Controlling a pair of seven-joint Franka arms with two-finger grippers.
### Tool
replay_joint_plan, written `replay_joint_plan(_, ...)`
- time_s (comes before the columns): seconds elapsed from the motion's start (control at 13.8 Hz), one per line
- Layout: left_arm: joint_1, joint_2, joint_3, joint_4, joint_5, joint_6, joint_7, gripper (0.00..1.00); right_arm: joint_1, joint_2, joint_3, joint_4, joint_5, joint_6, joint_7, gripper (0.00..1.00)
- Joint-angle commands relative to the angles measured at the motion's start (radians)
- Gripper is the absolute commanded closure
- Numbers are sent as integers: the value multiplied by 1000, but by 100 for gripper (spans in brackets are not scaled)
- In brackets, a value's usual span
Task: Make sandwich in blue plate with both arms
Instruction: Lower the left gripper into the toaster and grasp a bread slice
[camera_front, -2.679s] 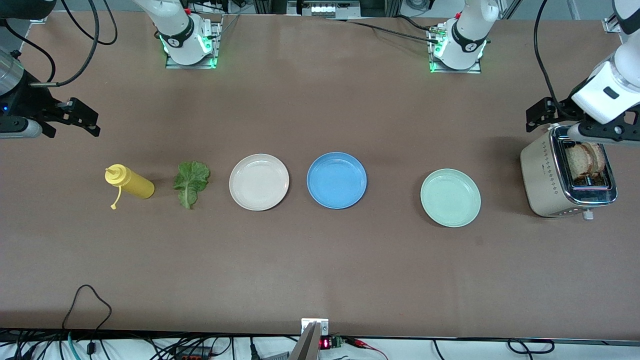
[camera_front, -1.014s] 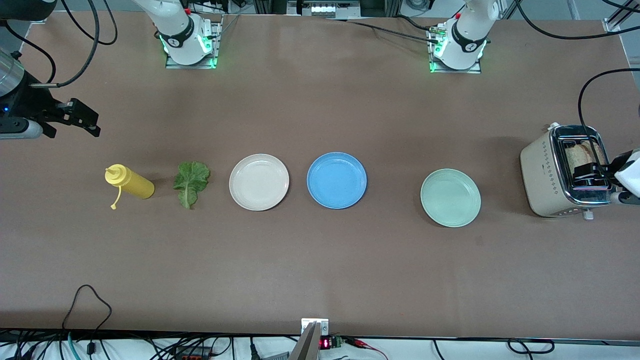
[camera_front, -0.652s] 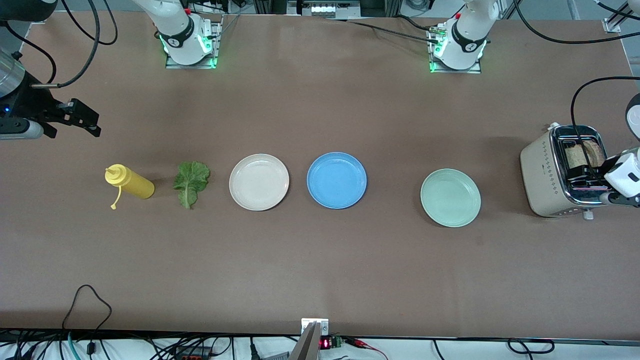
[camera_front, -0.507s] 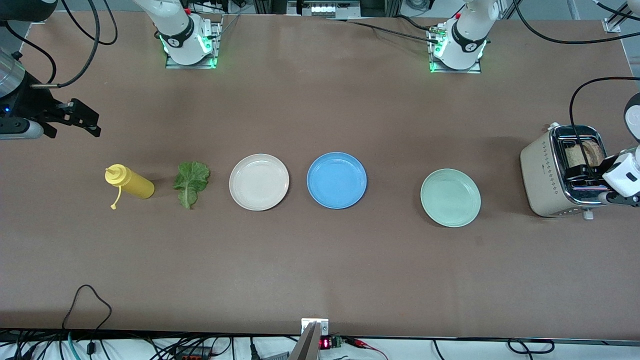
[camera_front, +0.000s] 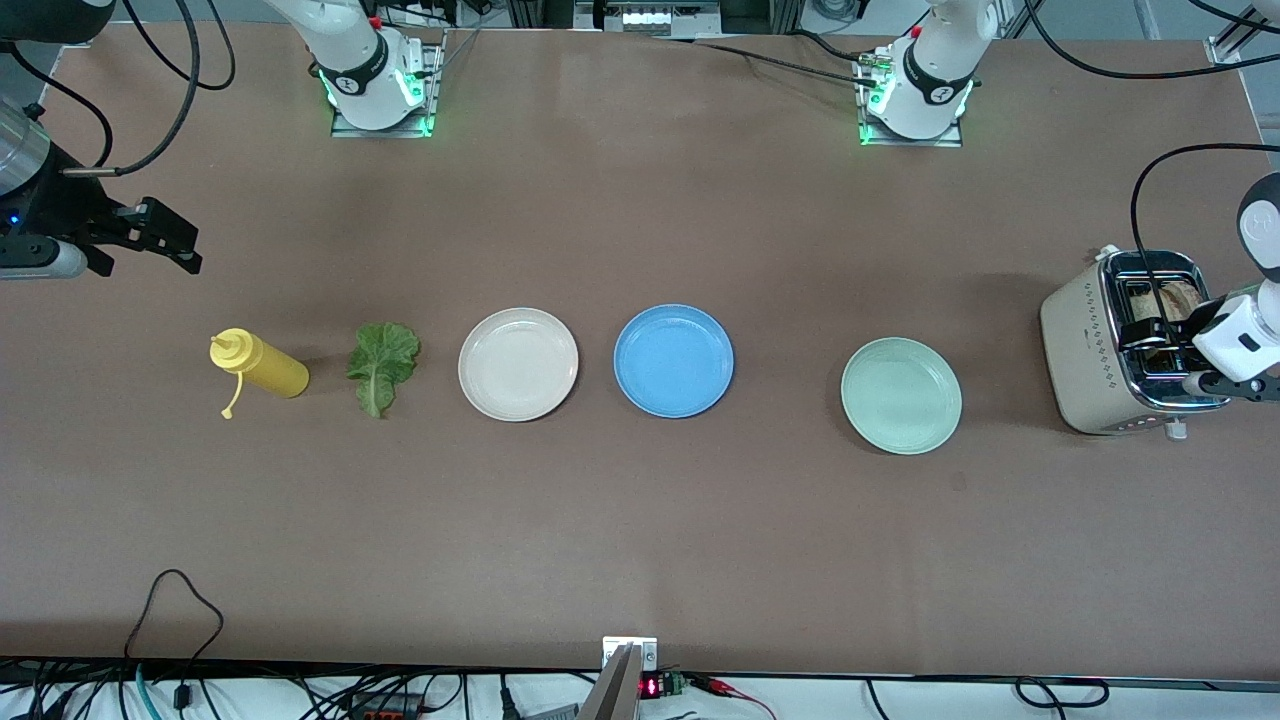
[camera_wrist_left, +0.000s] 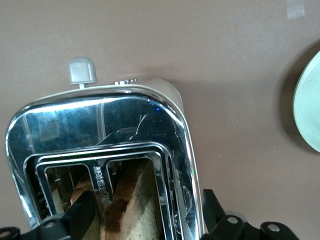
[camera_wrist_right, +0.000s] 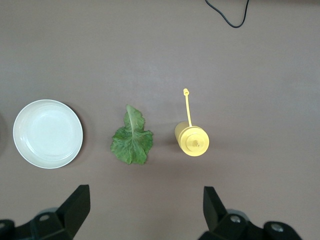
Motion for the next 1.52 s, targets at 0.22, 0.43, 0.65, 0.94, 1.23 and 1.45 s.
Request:
replay_joint_plan(0.22, 52, -43, -14, -66, -23, -28, 38, 22, -9, -10, 8, -10, -1, 1, 9, 0)
replay_joint_plan(0.43, 52, -78, -14, -62, -22, -91, 48, 52, -9, -12, 8, -10, 0, 0, 9, 0)
replay_joint_plan(0.65, 50, -74, -14, -62, -22, -90, 48, 58, -9, -10, 8, -10, 0, 1, 9, 0)
replay_joint_plan(0.94, 50, -70, -14, -59, -22, -88, 48, 92, -3, -4, 8, -10, 0, -11, 6, 0)
replay_joint_plan(1.23, 50, -73, -14, -46, -22, -90, 62, 99, 32, 58, 15, -15, 2, -8, 2, 0)
replay_joint_plan(1.45, 49, -96, -17, -10, -20, -106, 65, 99, 72, 152, 15, -16, 3, 35, 9, 0)
